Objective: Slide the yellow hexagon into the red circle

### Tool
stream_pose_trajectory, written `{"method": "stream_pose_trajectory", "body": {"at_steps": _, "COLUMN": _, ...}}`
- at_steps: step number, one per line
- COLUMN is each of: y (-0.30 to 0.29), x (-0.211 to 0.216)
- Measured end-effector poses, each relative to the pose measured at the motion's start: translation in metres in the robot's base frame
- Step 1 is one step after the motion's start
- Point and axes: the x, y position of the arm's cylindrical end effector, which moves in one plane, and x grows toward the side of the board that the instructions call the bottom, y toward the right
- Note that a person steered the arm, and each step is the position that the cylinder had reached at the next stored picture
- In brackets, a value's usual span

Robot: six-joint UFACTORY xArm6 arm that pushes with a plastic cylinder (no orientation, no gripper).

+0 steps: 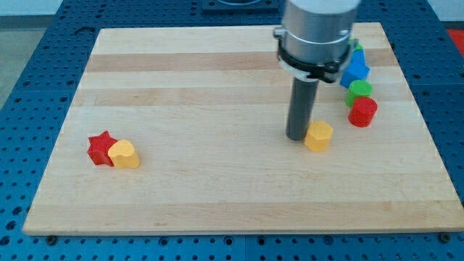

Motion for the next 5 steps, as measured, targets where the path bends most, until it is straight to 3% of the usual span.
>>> {"method": "stream_pose_trajectory", "body": {"at_steps": 2, "y": -0.003, "x": 0.002}}
{"method": "stream_pose_trajectory", "body": {"at_steps": 4, "y": 0.048, "x": 0.002}}
{"method": "stream_pose_trajectory", "body": {"at_steps": 5, "y": 0.031, "x": 0.022}}
